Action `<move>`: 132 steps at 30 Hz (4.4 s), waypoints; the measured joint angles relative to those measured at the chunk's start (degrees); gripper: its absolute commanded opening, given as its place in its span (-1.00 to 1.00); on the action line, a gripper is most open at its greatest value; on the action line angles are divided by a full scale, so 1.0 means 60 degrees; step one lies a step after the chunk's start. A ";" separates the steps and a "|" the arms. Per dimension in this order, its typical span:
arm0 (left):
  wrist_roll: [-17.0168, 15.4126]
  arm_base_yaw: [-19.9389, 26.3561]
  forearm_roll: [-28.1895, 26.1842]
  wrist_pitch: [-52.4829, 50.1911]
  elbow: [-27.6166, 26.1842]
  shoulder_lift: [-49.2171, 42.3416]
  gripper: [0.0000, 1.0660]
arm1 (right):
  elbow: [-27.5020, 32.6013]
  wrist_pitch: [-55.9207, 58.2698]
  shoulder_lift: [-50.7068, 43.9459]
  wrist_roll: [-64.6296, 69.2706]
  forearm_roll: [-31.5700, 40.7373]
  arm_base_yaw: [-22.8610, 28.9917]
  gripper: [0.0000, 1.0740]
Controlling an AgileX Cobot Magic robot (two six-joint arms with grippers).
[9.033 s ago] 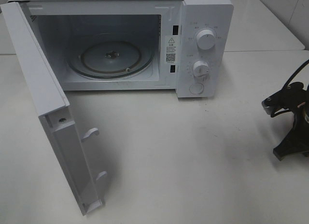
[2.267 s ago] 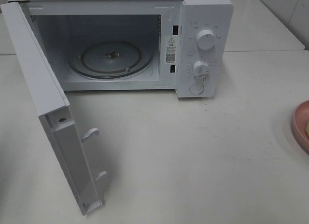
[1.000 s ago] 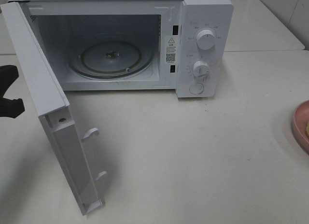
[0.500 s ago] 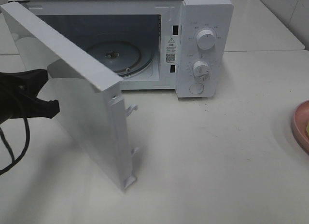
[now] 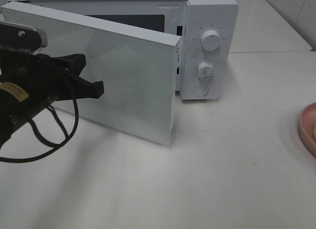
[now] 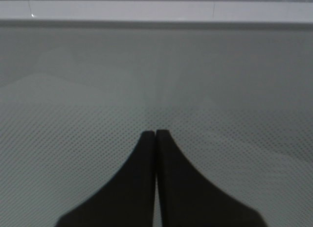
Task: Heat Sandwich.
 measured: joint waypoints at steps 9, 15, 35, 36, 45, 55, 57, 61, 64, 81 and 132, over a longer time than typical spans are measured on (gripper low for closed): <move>0.0640 -0.0535 -0.0554 0.0793 -0.1633 0.0898 -0.99 | 0.0000 0.0000 0.0000 0.0000 0.0000 0.0000 0.42; 0.0716 -0.0649 -0.0812 0.1308 -0.2893 0.1566 -0.99 | 0.0000 0.0000 0.0000 0.0000 0.0000 0.0000 0.42; 0.1604 -0.0907 -0.1299 0.2865 -0.5329 0.2989 -0.99 | 0.0000 0.0000 0.0000 0.0000 0.0000 0.0000 0.42; 0.1604 -0.0907 -0.1299 0.2865 -0.5329 0.2989 -0.99 | 0.0000 0.0000 0.0000 0.0000 0.0000 0.0000 0.42; 0.1776 -0.0926 -0.1451 0.3543 -0.6178 0.3495 -0.99 | 0.0000 0.0000 0.0000 0.0000 0.0000 0.0000 0.42; 0.1786 -0.0926 -0.1423 0.3734 -0.6245 0.3505 -0.99 | 0.0000 0.0000 0.0000 0.0000 0.0000 0.0000 0.42; 0.1786 -0.0926 -0.1423 0.3734 -0.6255 0.3505 -0.99 | 0.0000 0.0000 0.0000 0.0000 0.0000 0.0000 0.42; 0.1786 -0.0926 -0.1423 0.3791 -0.6255 0.3505 -0.99 | 0.0000 0.0000 0.0000 0.0000 0.0000 0.0000 0.42; 0.1786 -0.0926 -0.1423 0.3829 -0.6245 0.3466 -0.99 | 0.0000 0.0000 0.0000 0.0000 0.0000 0.0000 0.42; 0.1757 -0.1299 -0.1814 0.3657 -0.3906 0.1881 -0.99 | 0.0000 0.0000 0.0000 0.0000 0.0000 0.0000 0.42; 0.1108 0.6226 0.0201 1.7208 -0.3371 -0.3237 0.90 | 0.0000 0.0000 0.0000 0.0000 0.0000 0.0000 0.42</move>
